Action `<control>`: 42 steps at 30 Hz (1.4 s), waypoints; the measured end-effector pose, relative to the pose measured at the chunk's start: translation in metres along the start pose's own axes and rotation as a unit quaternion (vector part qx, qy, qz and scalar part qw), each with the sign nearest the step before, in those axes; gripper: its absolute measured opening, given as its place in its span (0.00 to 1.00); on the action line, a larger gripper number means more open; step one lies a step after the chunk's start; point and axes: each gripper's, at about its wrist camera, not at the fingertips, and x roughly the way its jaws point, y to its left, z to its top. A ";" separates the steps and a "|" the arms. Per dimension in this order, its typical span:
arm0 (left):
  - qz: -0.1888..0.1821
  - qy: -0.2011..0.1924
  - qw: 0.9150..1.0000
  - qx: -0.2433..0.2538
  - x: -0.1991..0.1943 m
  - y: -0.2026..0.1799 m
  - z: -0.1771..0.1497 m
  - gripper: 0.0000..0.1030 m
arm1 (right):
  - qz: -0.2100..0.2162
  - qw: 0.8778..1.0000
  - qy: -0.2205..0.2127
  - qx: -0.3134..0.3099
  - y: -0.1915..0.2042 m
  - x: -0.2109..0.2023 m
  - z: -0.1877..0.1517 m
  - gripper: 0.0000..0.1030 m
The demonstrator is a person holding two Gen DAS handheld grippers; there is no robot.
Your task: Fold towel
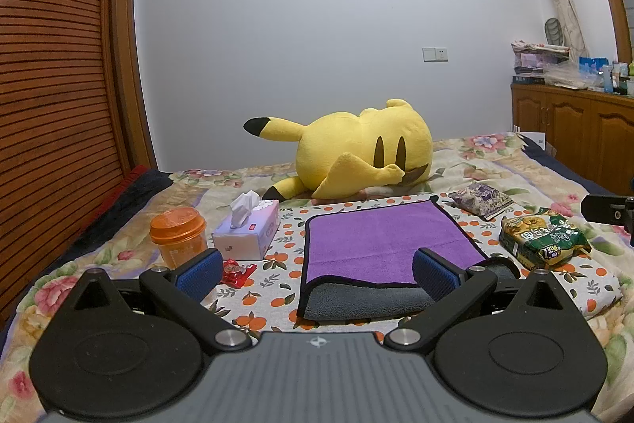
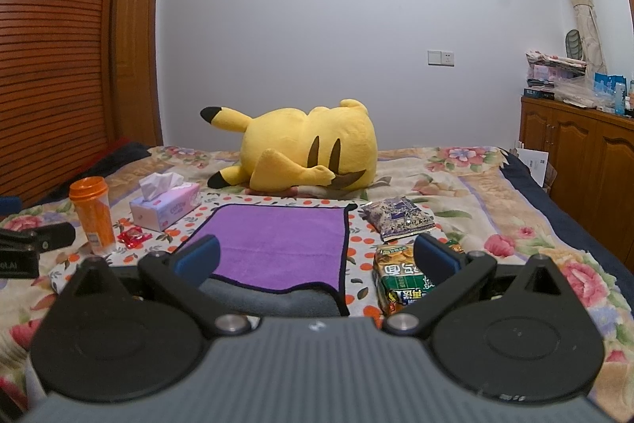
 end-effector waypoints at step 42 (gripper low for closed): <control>-0.014 0.058 0.998 0.009 0.016 -0.003 -0.005 1.00 | 0.007 1.000 0.023 -0.003 0.008 0.011 -0.001 1.00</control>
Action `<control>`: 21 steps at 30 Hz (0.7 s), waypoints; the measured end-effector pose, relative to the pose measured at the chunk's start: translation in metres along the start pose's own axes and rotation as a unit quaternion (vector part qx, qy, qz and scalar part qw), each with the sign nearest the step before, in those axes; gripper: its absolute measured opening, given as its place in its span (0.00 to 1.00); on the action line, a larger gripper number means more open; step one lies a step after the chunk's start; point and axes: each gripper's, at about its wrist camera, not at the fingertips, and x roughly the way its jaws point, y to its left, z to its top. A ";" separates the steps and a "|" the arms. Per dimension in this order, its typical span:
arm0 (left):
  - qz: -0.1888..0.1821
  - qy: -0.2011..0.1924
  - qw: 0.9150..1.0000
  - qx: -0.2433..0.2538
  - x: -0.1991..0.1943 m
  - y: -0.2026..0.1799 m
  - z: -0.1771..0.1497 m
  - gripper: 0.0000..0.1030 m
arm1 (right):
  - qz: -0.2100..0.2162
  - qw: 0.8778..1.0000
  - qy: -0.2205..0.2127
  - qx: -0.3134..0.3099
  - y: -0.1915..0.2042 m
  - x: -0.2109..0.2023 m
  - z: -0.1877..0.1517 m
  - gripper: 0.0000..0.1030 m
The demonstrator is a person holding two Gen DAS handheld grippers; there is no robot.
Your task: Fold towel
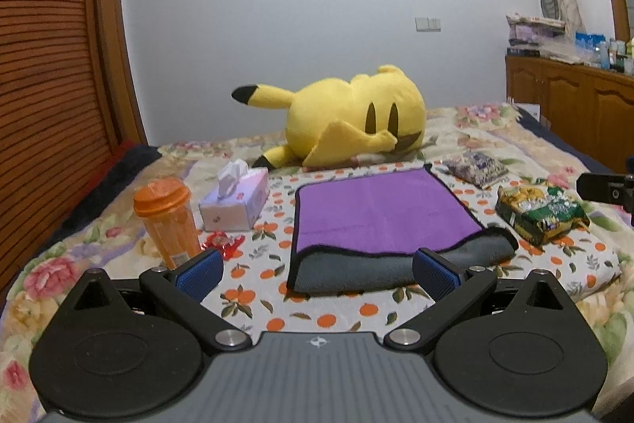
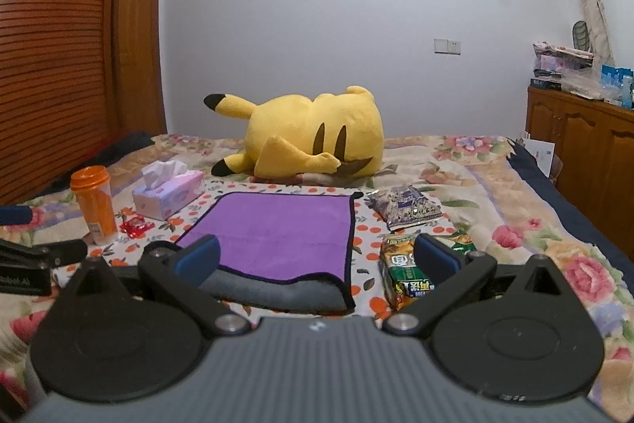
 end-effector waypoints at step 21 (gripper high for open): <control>-0.023 0.075 0.997 0.010 0.031 -0.004 -0.006 0.88 | 0.017 0.998 0.051 -0.023 0.003 0.037 -0.002 1.00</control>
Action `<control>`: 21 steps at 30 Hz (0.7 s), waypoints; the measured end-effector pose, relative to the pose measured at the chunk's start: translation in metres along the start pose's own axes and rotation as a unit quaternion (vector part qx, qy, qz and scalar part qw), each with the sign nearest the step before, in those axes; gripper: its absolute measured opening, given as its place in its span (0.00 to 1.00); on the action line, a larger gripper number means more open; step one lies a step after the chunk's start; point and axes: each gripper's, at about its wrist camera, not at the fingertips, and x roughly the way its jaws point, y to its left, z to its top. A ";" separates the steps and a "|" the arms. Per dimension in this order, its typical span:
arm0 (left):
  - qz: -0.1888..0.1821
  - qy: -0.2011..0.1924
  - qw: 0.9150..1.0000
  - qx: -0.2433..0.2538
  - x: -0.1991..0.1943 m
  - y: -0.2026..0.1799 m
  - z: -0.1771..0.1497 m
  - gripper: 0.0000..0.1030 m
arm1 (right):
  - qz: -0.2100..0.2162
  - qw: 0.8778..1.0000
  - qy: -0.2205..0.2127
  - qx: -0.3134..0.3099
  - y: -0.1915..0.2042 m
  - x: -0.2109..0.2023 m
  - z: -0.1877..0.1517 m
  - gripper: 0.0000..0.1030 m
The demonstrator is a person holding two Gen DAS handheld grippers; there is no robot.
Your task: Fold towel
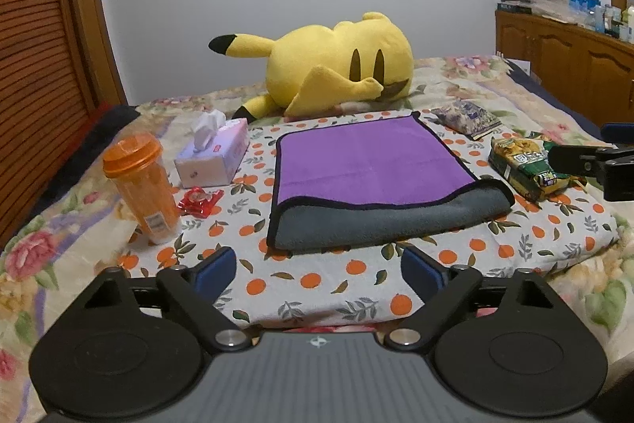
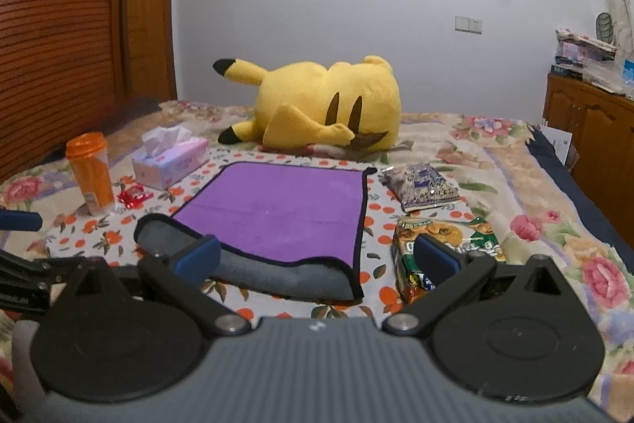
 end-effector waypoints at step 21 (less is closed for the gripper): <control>-0.038 0.015 0.999 0.000 0.042 0.015 0.018 0.70 | 0.026 0.996 0.069 -0.044 0.003 0.049 0.001 0.81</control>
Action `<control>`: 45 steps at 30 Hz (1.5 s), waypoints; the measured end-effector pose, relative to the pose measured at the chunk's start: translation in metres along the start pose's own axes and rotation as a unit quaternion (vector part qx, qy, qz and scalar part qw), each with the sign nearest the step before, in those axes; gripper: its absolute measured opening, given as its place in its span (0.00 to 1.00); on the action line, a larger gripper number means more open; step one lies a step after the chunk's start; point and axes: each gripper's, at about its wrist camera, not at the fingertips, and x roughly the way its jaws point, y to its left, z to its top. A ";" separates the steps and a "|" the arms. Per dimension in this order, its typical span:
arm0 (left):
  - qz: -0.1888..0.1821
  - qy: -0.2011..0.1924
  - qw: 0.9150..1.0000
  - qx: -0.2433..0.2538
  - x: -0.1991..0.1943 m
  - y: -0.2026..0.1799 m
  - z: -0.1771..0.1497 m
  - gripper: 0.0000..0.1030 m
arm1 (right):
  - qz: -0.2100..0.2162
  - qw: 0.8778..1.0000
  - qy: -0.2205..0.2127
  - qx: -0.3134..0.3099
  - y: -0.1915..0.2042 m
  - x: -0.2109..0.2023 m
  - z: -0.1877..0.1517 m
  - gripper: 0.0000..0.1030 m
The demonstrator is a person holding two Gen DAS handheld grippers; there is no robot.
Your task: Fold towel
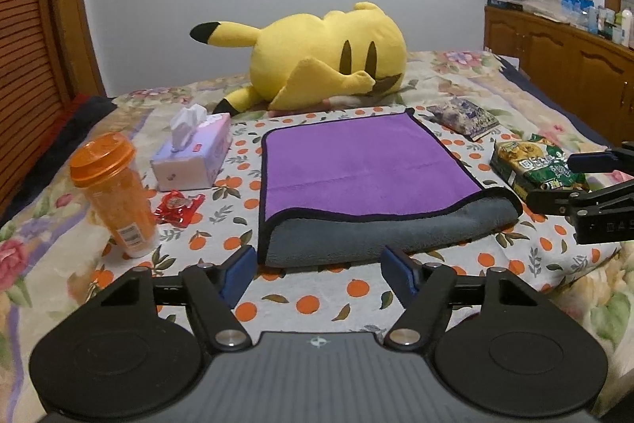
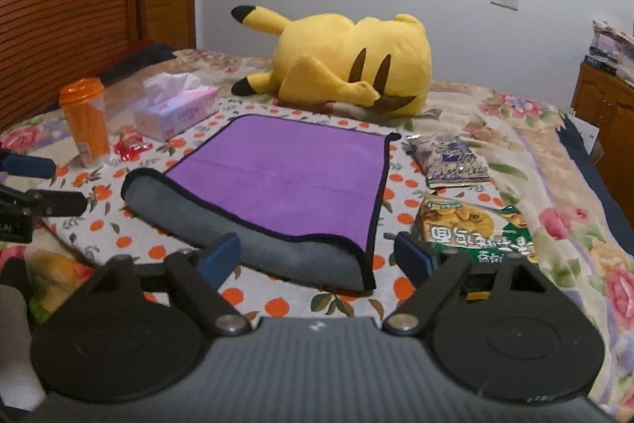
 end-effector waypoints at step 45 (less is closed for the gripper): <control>-0.017 0.051 0.999 0.005 0.106 0.039 0.019 0.48 | 0.046 0.993 0.108 0.029 -0.037 0.083 0.004 0.60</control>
